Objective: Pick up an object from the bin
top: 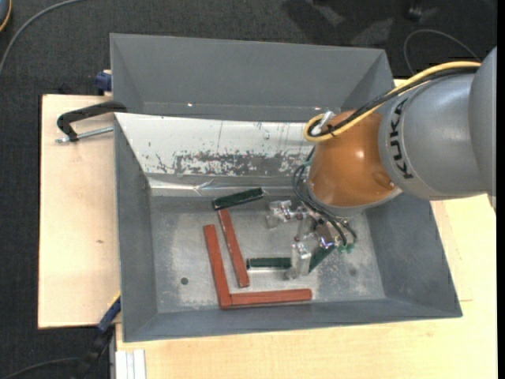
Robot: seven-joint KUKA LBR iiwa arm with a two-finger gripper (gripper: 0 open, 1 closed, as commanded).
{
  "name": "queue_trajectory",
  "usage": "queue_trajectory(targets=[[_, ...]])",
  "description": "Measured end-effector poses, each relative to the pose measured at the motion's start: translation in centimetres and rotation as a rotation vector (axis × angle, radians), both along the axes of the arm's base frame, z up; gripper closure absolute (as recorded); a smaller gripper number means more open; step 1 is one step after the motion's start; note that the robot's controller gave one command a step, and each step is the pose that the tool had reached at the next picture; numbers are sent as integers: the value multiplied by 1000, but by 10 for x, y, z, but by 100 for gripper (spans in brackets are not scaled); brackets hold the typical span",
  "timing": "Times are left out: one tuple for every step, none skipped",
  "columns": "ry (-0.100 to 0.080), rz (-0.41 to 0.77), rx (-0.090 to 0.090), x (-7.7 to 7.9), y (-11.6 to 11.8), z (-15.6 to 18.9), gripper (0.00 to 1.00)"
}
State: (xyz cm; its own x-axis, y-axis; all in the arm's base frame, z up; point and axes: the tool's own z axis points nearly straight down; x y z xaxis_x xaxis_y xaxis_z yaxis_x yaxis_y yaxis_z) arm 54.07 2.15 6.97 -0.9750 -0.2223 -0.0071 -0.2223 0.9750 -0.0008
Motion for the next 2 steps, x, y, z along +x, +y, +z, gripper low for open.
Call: queue_trajectory(targets=[[2, 1, 1, -1, 1, 1, 100], [-7, 19, 2, -1, 24, 109, 100]])
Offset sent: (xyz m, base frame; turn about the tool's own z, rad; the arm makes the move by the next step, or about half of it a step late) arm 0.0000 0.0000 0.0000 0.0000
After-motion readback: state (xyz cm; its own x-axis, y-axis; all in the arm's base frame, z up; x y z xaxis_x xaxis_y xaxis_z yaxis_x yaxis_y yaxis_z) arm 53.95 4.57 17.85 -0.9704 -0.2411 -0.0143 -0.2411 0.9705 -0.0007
